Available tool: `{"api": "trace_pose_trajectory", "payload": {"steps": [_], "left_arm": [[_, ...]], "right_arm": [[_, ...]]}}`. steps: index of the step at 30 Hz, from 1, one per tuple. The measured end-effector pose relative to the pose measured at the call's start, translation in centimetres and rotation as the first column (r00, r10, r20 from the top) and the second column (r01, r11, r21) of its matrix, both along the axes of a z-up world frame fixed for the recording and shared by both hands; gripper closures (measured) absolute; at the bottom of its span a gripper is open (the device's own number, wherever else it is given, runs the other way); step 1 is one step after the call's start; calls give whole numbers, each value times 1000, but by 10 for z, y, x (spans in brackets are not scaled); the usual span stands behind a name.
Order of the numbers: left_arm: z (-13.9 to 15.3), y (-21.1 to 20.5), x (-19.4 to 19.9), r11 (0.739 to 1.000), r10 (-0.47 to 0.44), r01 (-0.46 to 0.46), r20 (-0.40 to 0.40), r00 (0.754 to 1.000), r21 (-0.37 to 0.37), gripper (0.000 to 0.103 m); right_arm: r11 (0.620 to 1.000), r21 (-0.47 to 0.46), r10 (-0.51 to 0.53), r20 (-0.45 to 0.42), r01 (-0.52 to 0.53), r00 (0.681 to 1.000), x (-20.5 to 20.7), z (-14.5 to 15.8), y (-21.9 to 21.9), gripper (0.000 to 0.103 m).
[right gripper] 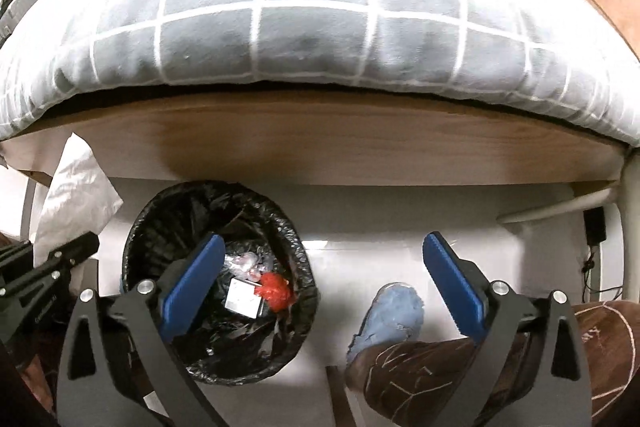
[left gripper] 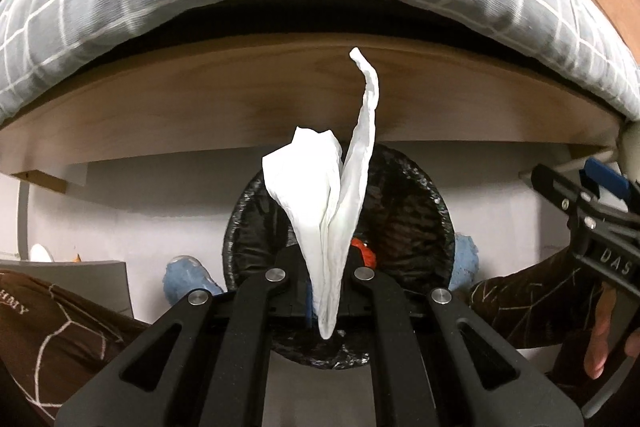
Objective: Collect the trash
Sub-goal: 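Open the right tool over the bin while the left tool releases the tissue, then raise both tools back over the trash on the bed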
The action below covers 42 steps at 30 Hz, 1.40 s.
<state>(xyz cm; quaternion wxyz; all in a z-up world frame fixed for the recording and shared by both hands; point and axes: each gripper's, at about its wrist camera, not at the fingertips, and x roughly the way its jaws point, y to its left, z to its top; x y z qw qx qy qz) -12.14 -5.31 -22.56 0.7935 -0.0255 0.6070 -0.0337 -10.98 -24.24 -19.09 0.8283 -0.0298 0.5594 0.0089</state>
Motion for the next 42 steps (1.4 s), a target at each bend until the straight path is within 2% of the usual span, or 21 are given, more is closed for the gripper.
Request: {"api": "trace_pose_trajectory", "payload": {"steps": [7, 15, 17, 18, 20, 23, 31, 35, 42], "left_arm": [[-3, -7, -1, 1000, 2, -3, -13, 1000, -11, 99], [-16, -17, -2, 999, -39, 39, -9, 999, 7, 97], [-18, -20, -4, 998, -47, 47, -6, 999, 29, 82], [-19, -20, -4, 998, -47, 48, -4, 999, 32, 77], [-18, -20, -5, 998, -46, 47, -2, 999, 29, 60], [-9, -19, -7, 998, -43, 41, 37, 998, 47, 43], [18, -4, -14, 998, -28, 22, 131, 991, 52, 13], [30, 0, -13, 999, -15, 7, 158, 987, 52, 6], [62, 3, -11, 1000, 4, -10, 205, 979, 26, 6]], "right_arm": [[1000, -22, -6, -2, 6, 1000, -5, 0, -17, 8], [1000, -27, -8, -31, 7, 999, -8, -12, -19, 8], [1000, -29, -5, -30, 4, 1000, -8, -12, -17, 8], [1000, -31, -4, -29, 3, 1000, -8, -12, -15, 8], [1000, -29, 0, -25, 0, 1000, -8, -11, -13, 8], [1000, -22, 4, -8, -4, 1000, -8, -7, -12, 8], [1000, -5, 22, 47, -22, 999, -12, 15, -2, 8], [999, -2, 35, 66, -35, 997, -11, 22, 2, 8], [999, 18, 34, 158, -38, 987, -10, 56, 3, 8]]}}
